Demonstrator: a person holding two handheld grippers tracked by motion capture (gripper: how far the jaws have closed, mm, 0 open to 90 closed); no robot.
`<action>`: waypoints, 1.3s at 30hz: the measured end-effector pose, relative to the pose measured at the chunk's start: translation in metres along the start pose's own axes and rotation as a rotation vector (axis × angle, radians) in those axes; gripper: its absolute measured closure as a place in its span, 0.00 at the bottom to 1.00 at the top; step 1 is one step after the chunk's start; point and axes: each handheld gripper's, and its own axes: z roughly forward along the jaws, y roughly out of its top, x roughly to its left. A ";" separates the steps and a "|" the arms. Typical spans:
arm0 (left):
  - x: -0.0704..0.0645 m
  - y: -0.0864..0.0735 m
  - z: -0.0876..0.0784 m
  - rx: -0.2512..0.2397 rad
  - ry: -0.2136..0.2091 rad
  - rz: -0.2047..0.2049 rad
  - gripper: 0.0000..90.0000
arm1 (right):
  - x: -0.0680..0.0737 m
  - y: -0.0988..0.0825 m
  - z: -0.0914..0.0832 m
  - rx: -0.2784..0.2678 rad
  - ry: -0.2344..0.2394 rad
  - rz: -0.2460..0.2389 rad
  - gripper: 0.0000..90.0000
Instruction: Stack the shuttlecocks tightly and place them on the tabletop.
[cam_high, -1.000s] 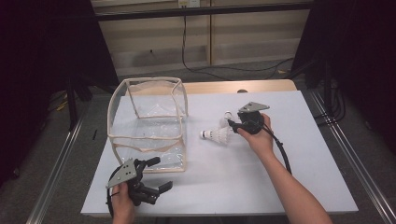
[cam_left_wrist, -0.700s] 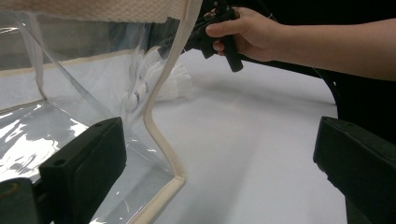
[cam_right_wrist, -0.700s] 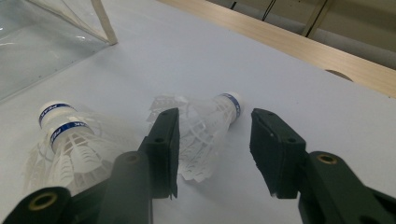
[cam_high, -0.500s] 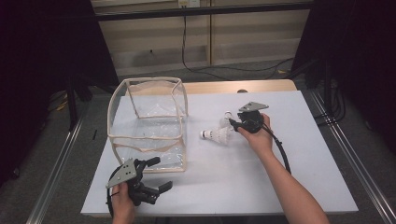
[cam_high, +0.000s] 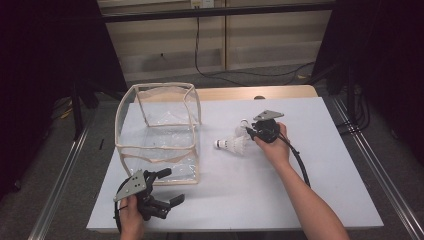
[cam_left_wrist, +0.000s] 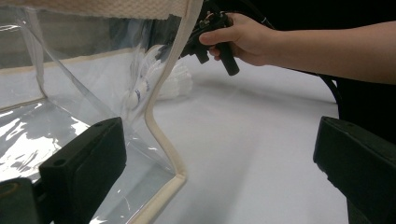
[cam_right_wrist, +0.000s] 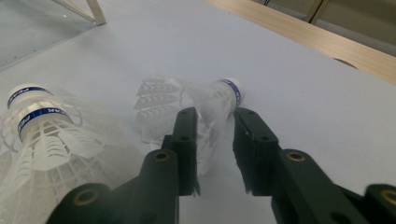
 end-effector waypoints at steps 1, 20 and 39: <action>0.000 0.000 0.000 0.000 0.000 -0.001 0.03 | 0.000 0.000 0.000 0.000 -0.005 0.004 0.81; 0.000 0.000 0.000 -0.001 -0.002 -0.002 0.03 | -0.011 0.003 -0.005 -0.014 -0.026 0.035 1.00; 0.000 0.001 -0.001 -0.007 0.002 -0.004 0.03 | -0.018 0.010 -0.037 -0.036 0.012 0.067 1.00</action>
